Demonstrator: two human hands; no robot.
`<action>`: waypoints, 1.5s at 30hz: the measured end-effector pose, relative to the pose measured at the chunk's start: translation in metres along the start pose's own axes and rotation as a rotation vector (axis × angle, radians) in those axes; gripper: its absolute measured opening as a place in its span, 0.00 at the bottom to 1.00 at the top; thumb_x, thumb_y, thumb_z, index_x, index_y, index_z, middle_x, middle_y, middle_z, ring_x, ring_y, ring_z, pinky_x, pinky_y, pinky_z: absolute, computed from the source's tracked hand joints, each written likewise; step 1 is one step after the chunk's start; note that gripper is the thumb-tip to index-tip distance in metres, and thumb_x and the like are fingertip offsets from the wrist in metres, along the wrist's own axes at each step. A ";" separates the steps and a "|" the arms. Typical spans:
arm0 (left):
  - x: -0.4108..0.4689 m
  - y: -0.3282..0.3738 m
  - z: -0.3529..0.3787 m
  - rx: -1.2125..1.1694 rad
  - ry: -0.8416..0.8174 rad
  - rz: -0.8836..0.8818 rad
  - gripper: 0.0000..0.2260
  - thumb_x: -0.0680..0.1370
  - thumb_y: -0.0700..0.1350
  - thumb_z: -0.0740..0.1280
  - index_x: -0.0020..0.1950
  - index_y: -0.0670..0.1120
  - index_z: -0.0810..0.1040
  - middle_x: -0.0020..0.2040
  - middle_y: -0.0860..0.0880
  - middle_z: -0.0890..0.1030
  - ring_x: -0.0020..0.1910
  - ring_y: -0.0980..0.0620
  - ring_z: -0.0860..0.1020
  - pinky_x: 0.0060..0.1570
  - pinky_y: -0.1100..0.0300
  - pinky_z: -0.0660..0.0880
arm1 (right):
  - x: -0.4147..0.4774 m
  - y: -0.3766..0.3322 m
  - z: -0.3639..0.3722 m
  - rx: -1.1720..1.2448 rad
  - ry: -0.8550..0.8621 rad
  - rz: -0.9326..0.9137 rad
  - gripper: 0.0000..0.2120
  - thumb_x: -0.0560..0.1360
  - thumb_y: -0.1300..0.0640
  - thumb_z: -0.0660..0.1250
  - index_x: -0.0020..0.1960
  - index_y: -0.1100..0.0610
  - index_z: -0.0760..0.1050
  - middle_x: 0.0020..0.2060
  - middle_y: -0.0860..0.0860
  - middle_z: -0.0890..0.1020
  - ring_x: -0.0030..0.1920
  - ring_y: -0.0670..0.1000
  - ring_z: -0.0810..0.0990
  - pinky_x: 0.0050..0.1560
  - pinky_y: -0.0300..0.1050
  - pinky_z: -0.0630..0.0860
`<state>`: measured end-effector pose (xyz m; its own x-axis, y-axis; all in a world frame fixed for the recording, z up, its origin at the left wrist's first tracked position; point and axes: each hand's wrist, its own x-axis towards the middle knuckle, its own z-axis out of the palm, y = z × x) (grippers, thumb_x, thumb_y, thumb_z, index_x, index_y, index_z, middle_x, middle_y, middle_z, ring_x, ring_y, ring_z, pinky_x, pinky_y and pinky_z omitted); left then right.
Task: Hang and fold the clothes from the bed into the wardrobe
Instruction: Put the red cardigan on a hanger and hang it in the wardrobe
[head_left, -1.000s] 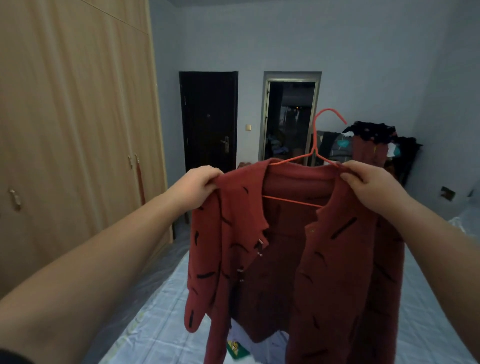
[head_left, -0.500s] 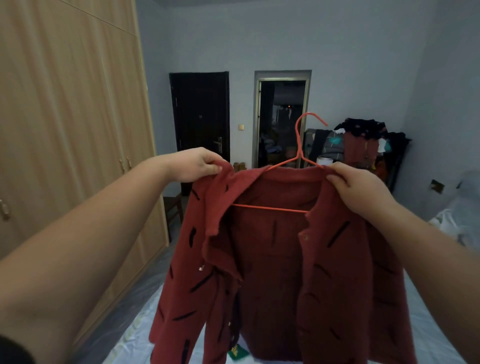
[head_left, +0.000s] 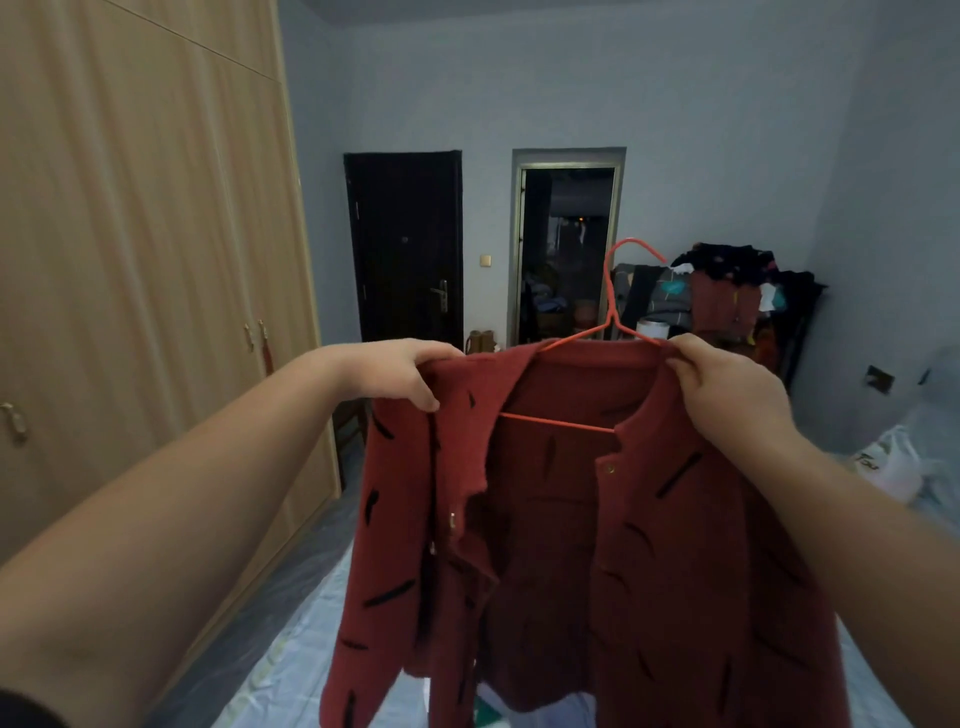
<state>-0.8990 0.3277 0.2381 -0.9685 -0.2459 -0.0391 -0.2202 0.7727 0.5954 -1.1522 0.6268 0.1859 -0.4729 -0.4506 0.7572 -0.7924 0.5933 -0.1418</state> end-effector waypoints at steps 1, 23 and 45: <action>0.001 -0.002 0.001 0.001 0.003 0.007 0.21 0.72 0.47 0.75 0.61 0.64 0.77 0.54 0.58 0.84 0.52 0.57 0.83 0.52 0.57 0.79 | 0.000 -0.001 0.000 0.013 0.001 0.003 0.08 0.81 0.47 0.58 0.59 0.43 0.72 0.43 0.54 0.84 0.41 0.61 0.82 0.36 0.46 0.67; 0.019 0.061 0.017 0.521 0.705 0.286 0.08 0.82 0.57 0.57 0.49 0.55 0.69 0.42 0.54 0.76 0.41 0.48 0.74 0.39 0.54 0.66 | 0.037 -0.070 -0.024 0.257 -0.241 -0.182 0.08 0.82 0.45 0.53 0.56 0.42 0.70 0.46 0.47 0.81 0.47 0.55 0.79 0.45 0.51 0.75; -0.121 -0.019 -0.010 0.303 0.806 0.124 0.06 0.79 0.53 0.59 0.53 0.58 0.73 0.43 0.58 0.80 0.47 0.57 0.78 0.51 0.55 0.74 | 0.023 -0.232 -0.004 0.463 -0.216 -0.432 0.06 0.82 0.49 0.56 0.52 0.48 0.71 0.44 0.51 0.82 0.46 0.60 0.80 0.45 0.55 0.76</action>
<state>-0.7768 0.3373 0.2396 -0.6354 -0.4006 0.6601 -0.2514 0.9156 0.3137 -0.9781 0.4811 0.2388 -0.1040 -0.7358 0.6692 -0.9887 0.0032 -0.1501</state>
